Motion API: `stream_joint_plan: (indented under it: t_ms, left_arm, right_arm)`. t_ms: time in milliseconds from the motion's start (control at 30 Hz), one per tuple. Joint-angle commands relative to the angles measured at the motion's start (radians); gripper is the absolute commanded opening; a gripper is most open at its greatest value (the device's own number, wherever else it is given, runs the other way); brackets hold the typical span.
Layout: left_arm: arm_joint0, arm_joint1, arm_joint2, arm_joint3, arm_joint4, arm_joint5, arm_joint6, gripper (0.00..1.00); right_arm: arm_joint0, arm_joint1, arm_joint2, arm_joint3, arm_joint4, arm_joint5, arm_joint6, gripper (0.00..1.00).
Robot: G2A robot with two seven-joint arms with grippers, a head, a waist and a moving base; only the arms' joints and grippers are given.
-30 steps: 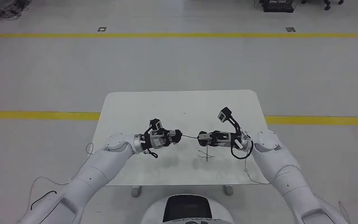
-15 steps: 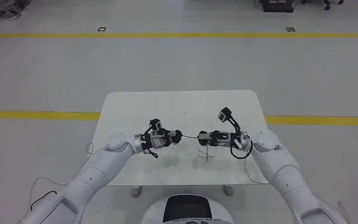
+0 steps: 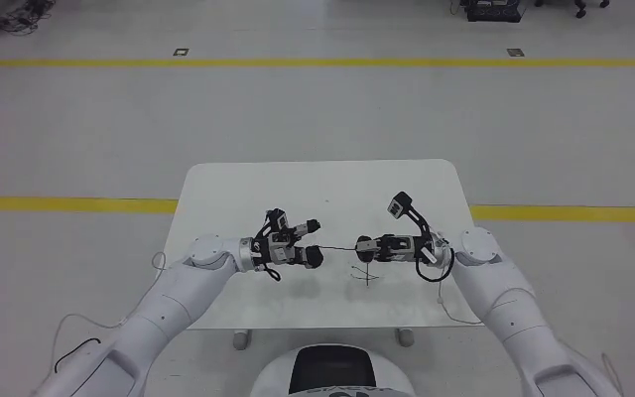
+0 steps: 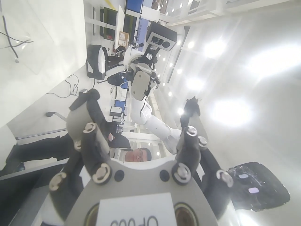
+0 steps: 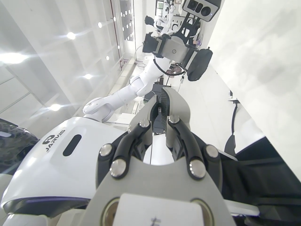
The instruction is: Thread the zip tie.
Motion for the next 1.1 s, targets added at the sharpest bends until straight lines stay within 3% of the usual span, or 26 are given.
stream_joint_plan:
  t_ms: [0,200,267,400,833,1067]
  left_arm:
    - [0.0,0.0,0.0,0.0,-0.001,0.001,-0.001,1.0]
    - [0.0,0.0,0.0,0.0,-0.001,0.001,-0.001,1.0]
    - [0.005,-0.001,0.006,-0.021,0.003,0.016,0.007,1.0]
    - [-0.007,-0.001,0.01,-0.03,0.02,0.047,-0.049,1.0]
    - [-0.016,-0.007,0.022,-0.031,0.034,0.041,-0.067,1.0]
    - [0.0,-0.011,0.024,-0.088,0.089,-0.031,0.024,1.0]
  right_arm:
    - [0.0,0.0,0.0,0.0,0.0,0.0,-0.001,0.0]
    - [-0.004,0.0,-0.007,-0.01,-0.011,0.005,-0.013,0.0]
    - [-0.001,0.001,-0.01,-0.011,-0.005,0.0,0.01,0.0]
    - [0.006,0.002,-0.017,-0.01,0.002,0.0,0.017,0.0]
    - [0.012,0.009,-0.037,-0.016,0.013,0.0,0.017,0.0]
    - [0.004,0.007,-0.051,-0.039,0.043,0.006,0.005,0.0]
